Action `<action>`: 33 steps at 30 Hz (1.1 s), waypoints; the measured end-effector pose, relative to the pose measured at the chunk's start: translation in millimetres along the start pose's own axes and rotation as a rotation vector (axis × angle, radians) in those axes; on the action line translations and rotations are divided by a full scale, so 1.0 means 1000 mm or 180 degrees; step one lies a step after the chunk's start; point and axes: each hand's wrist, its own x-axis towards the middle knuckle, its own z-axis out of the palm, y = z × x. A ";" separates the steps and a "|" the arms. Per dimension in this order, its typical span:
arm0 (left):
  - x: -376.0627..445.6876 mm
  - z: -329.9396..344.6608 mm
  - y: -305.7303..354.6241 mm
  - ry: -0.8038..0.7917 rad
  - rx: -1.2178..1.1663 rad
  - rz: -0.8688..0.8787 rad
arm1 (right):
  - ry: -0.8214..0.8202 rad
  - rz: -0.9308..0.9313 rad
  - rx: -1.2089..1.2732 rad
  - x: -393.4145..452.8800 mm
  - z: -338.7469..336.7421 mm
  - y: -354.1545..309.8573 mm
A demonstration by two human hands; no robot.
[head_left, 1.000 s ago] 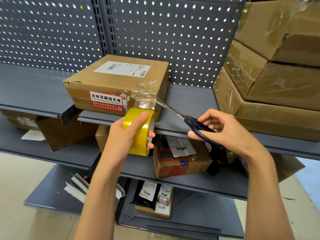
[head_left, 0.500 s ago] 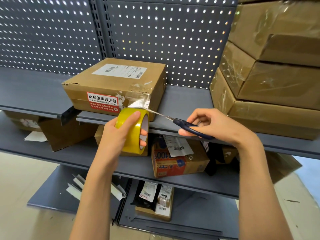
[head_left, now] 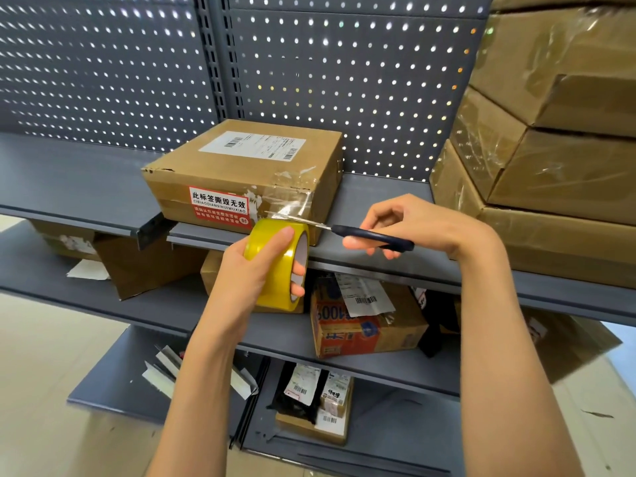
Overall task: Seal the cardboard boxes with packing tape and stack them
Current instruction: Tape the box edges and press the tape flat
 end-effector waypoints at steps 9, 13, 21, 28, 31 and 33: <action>0.000 0.001 0.001 -0.0045 -0.0034 -0.0001 | 0.0100 -0.0190 0.0023 0.002 -0.002 0.004; 0.000 0.000 0.000 -0.0063 -0.0034 0.0007 | 0.0142 -0.0249 0.0023 0.002 -0.002 0.004; -0.001 0.000 0.000 -0.0047 -0.0068 0.0041 | 0.0250 -0.0247 0.0011 0.003 0.002 0.007; -0.004 -0.002 -0.002 -0.0012 -0.0036 0.0067 | 0.0247 -0.0063 0.0086 0.002 0.011 0.015; -0.005 -0.005 -0.004 -0.0022 -0.0015 -0.0004 | 0.0202 -0.0019 0.0020 0.001 0.015 0.018; -0.006 -0.007 -0.006 -0.0014 -0.0015 -0.0031 | 0.0203 -0.0001 0.0047 0.001 0.019 0.020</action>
